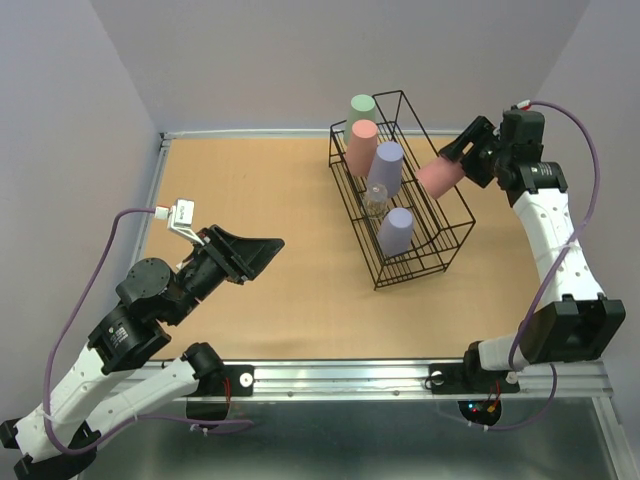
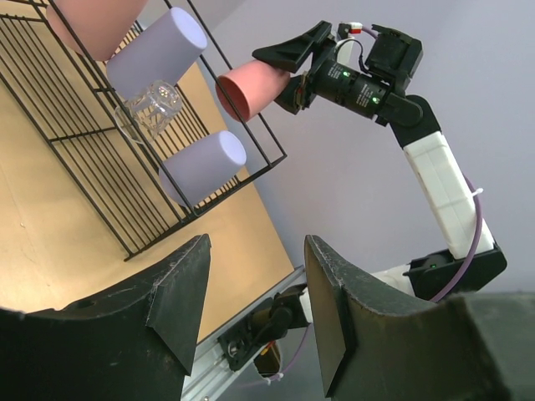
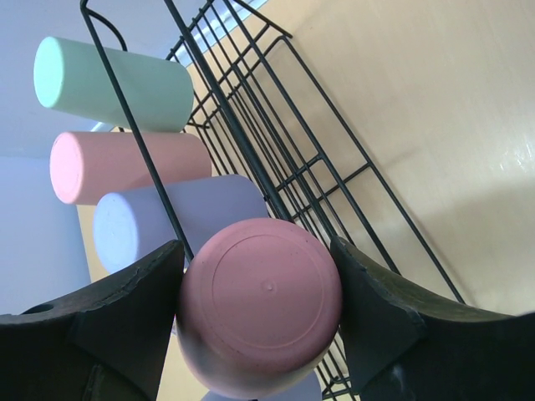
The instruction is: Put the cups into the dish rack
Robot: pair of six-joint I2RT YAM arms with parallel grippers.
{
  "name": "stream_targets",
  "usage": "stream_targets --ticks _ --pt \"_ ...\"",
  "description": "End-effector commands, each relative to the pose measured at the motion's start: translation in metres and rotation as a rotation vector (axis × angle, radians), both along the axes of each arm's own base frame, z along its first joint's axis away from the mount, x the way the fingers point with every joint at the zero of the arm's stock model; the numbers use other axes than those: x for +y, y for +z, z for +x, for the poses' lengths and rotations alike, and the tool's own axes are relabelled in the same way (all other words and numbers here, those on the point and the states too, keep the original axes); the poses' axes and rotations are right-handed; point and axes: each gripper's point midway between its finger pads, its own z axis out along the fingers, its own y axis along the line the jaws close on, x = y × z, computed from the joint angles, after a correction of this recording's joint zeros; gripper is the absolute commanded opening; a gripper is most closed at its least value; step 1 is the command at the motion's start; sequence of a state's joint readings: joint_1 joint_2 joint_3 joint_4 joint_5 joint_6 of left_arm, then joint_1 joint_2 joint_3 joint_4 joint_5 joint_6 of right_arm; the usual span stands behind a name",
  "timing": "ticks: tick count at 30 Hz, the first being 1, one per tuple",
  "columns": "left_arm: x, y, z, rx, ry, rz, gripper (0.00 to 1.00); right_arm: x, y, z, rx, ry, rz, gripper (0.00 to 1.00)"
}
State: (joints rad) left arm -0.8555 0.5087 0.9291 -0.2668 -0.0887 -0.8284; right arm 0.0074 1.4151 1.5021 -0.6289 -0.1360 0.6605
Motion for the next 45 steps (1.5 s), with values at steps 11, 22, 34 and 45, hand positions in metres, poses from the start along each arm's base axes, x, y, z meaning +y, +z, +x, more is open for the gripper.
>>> stream_targets --ticks 11,22,34,45 --pt "-0.005 0.007 0.004 -0.023 -0.003 -0.015 0.59 -0.007 0.025 -0.014 -0.107 -0.035 -0.020 0.74" --pt "-0.005 0.006 0.003 -0.026 -0.010 -0.008 0.59 -0.006 0.027 -0.019 -0.114 -0.029 -0.015 1.00" --pt "-0.007 0.006 0.002 -0.026 -0.019 0.002 0.59 -0.020 0.060 -0.025 -0.195 -0.083 -0.073 1.00" --pt "-0.002 0.010 0.002 -0.030 -0.005 0.027 0.59 -0.039 0.123 -0.049 -0.342 -0.172 -0.136 1.00"
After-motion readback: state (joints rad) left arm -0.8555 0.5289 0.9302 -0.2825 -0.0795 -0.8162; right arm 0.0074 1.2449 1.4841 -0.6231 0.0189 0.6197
